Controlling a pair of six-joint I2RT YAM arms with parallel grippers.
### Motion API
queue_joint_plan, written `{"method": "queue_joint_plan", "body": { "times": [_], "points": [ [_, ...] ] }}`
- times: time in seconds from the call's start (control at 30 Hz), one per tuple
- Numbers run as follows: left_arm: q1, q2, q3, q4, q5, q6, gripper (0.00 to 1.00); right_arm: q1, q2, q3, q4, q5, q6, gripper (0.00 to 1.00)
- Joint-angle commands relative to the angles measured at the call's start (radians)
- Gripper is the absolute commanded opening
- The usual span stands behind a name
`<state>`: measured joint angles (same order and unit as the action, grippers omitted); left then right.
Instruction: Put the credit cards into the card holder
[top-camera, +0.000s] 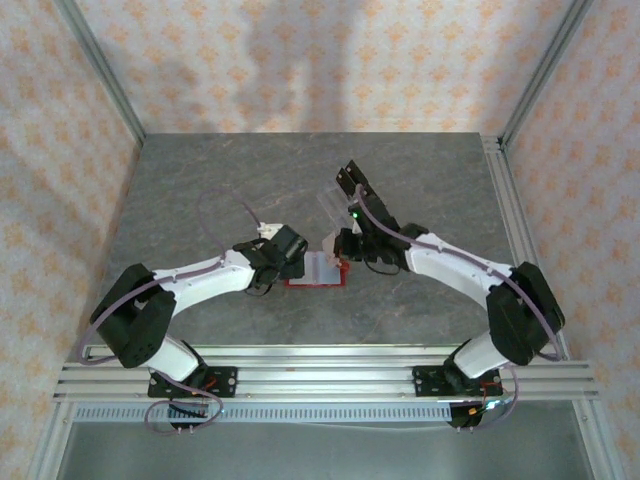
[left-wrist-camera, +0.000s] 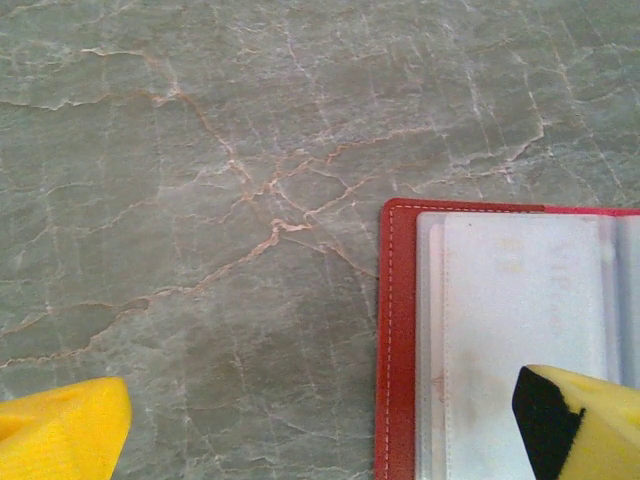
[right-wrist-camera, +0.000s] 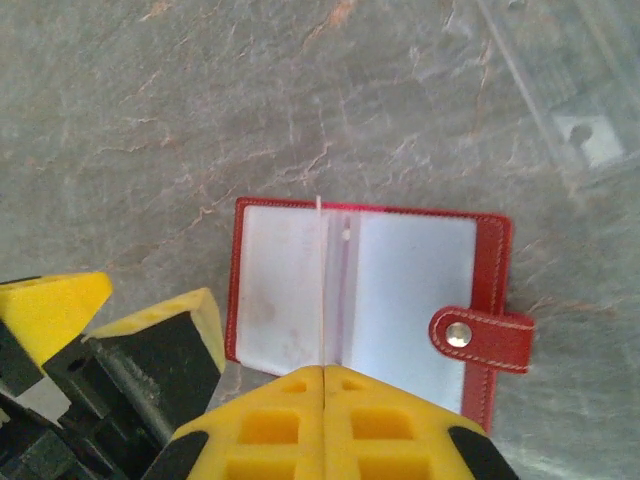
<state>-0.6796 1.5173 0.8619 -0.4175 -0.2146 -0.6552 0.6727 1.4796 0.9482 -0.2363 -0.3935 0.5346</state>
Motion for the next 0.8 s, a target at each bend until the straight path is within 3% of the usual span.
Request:
{"method": "queue_joint_plan", "body": {
  "times": [0.0,0.47,0.77],
  "points": [
    [0.009,0.026,-0.004,0.025,0.007,0.031,1.0,0.013,-0.056,-0.092,0.225,0.006,0.139,0.0],
    [0.01,0.104,-0.01,-0.045,-0.08,0.006,1.0,0.028,-0.02,-0.295,0.559,-0.027,0.239,0.0],
    [0.009,0.121,-0.02,-0.059,-0.088,-0.017,1.0,0.028,0.033,-0.349,0.674,-0.032,0.231,0.0]
  ]
}}
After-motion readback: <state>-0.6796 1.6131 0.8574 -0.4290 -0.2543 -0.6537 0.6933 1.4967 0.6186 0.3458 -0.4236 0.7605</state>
